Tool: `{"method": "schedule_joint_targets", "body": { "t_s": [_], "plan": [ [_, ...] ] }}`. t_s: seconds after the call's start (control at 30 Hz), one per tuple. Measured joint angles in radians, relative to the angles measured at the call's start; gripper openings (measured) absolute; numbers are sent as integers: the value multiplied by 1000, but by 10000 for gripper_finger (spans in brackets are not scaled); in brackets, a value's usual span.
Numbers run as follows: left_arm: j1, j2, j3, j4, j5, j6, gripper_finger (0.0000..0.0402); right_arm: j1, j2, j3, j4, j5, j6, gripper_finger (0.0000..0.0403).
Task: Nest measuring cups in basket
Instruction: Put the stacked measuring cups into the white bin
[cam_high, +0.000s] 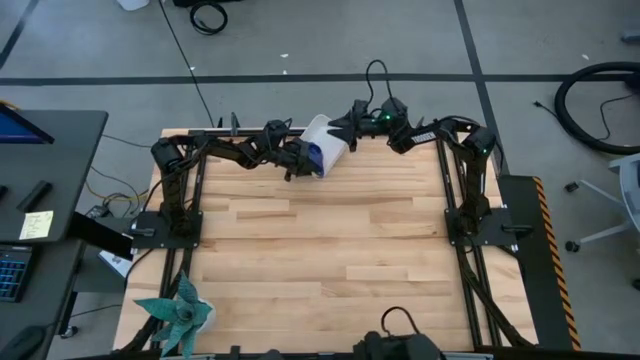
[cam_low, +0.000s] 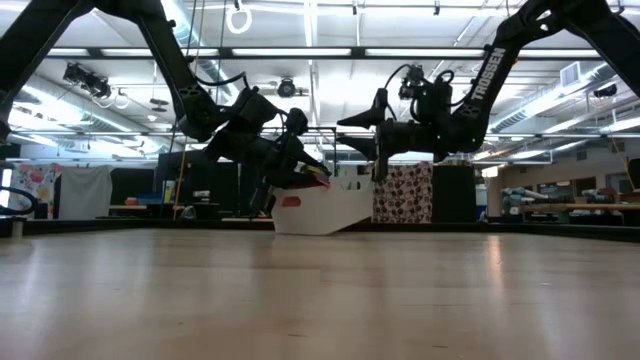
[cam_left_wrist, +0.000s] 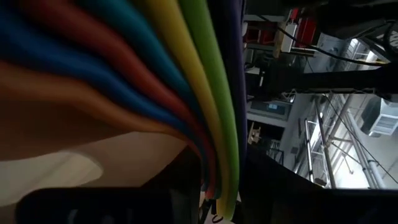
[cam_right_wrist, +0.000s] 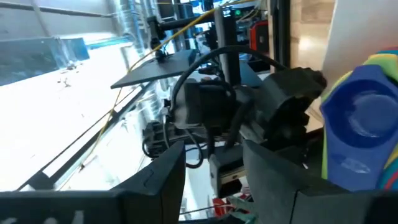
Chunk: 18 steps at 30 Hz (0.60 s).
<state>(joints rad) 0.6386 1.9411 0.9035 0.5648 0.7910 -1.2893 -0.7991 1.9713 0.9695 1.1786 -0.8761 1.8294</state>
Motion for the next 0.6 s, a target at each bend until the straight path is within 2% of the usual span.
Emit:
{"method": "schedule_joint_targets", "body": {
  "t_s": [0.2,0.37,0.6],
  "plan": [
    [0,0,0,5,-2,-1,80,2,1,-1,-3,0,1,164],
    [-1,-2,1,3,-35,-10,119,3,2,-2,-4,-7,1,164],
    [0,-2,1,17,-41,-62,129,3,3,-2,-4,-39,37,164]
  ]
}}
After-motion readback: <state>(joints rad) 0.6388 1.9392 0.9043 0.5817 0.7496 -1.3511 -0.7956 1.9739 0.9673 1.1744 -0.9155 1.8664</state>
